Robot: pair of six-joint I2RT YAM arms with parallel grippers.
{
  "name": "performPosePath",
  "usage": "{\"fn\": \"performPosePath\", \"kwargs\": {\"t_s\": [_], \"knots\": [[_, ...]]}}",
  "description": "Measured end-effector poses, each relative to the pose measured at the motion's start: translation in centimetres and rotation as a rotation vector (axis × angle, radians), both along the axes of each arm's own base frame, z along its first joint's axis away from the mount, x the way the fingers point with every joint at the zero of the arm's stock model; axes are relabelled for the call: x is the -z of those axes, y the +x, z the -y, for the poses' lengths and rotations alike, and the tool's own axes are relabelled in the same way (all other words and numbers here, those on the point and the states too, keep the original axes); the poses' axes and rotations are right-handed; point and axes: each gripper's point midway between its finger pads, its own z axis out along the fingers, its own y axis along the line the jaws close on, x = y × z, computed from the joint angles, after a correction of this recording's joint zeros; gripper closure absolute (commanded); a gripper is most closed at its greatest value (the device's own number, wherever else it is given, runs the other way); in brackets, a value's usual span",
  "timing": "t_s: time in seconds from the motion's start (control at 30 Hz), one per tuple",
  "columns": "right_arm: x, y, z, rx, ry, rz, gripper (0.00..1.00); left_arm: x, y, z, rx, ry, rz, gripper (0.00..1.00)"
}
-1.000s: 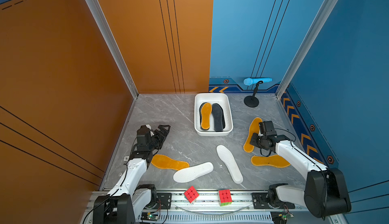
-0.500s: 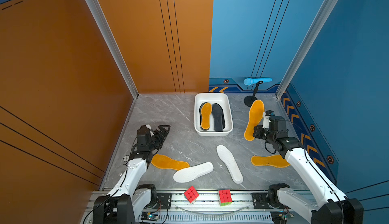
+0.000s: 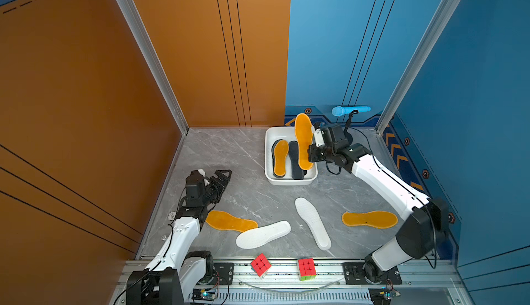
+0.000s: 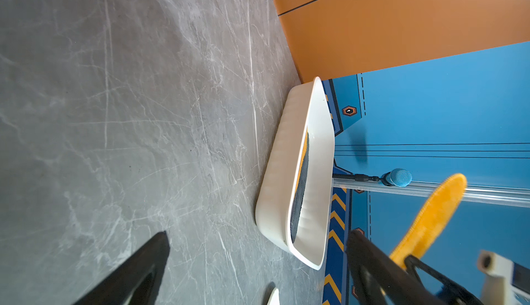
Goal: Put the insoles into the storage box
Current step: Place the insole in the storage box.
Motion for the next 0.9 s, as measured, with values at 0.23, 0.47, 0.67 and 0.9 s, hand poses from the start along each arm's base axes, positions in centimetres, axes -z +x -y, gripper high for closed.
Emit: {"fn": "performPosePath", "kwargs": {"t_s": [0.23,0.47,0.67,0.9], "knots": [[8.8,2.5,-1.0,0.008,-0.108,-0.205,1.0,-0.5,-0.3,-0.2,-0.006,0.001,0.011,0.02],[12.0,4.3,-1.6,0.016,-0.142,-0.279,1.0,-0.5,-0.5,-0.4,-0.014,0.001,0.007,0.02],[13.5,6.2,-1.1,0.044,-0.144,-0.303,1.0,-0.6,-0.6,-0.4,-0.015,0.001,0.007,0.02],[15.4,6.6,0.0,0.063,-0.15,-0.352,0.99,-0.4,-0.7,-0.6,-0.02,0.0,-0.003,0.02]]}}
